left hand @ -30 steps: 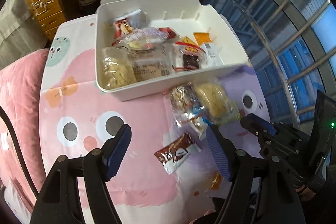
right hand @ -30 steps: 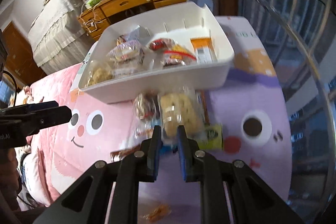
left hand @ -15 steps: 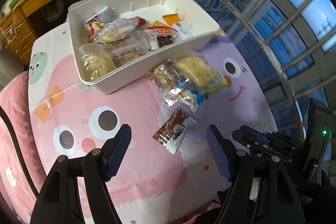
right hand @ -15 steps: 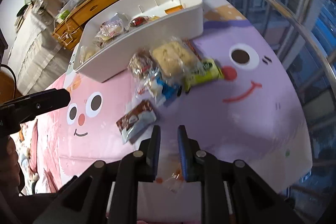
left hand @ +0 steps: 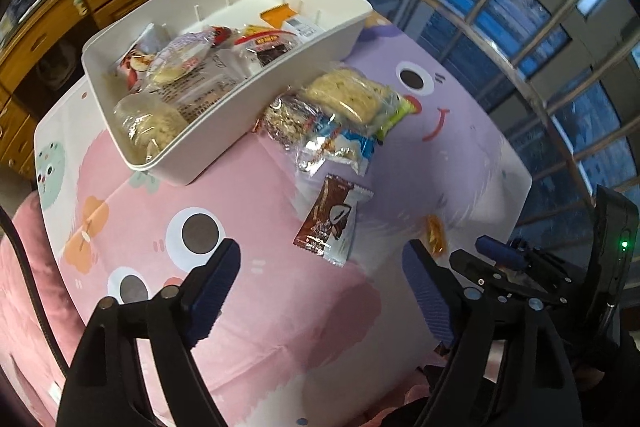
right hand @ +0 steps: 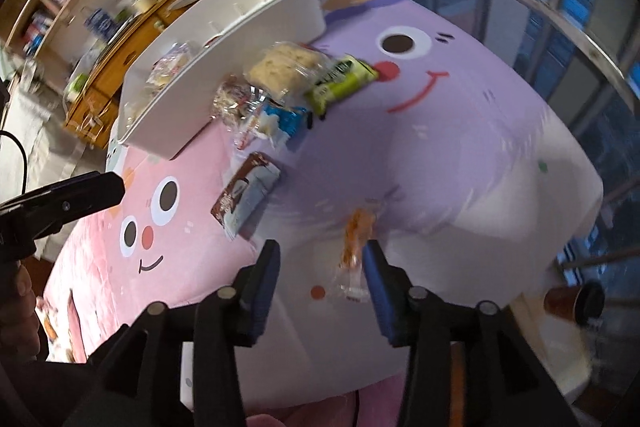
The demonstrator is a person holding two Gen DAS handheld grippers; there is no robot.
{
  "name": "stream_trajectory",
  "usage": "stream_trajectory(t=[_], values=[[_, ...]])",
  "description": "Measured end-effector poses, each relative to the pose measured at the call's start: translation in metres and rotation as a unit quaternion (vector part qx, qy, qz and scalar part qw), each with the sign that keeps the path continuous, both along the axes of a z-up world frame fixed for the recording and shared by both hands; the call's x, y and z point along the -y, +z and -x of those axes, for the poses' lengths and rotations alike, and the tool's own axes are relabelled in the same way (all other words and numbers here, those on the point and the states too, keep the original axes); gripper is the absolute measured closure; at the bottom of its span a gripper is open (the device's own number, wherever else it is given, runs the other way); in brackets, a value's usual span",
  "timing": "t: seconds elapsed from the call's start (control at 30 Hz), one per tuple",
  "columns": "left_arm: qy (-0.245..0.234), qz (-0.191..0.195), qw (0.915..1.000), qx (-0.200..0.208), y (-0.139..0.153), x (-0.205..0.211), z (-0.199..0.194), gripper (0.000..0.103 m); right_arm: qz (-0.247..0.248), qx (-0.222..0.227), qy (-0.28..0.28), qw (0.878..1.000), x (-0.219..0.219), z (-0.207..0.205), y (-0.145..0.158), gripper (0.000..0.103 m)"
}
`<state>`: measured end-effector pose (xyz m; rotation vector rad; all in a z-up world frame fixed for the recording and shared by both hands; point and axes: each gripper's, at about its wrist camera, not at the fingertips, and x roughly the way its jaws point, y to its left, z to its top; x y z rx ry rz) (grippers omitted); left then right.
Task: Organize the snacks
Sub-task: 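Withdraw both open tools from the tray toward the brown packet and orange candy, then grasp brown chocolate packet with left tool while right tool grasps small orange candy packet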
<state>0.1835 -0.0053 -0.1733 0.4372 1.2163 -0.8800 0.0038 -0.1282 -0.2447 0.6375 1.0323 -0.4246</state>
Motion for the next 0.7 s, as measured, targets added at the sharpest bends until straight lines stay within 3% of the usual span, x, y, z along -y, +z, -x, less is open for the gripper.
stream_trajectory(t=[0.17,0.37,0.7], values=[[-0.03,-0.037,0.9985,0.029,-0.013,0.01,0.004,0.012,0.005,-0.013,-0.024,1.0,-0.006,0.006,-0.013,0.052],[-0.06,-0.081,0.9936,0.051,-0.035,0.026,0.007,0.011,0.059,-0.037,-0.016,0.997,-0.014,0.001,-0.025,0.052],[-0.083,-0.107,0.9899,0.041,-0.076,0.057,0.003,0.011,0.099,-0.046,0.009,0.994,-0.006,-0.008,-0.045,0.052]])
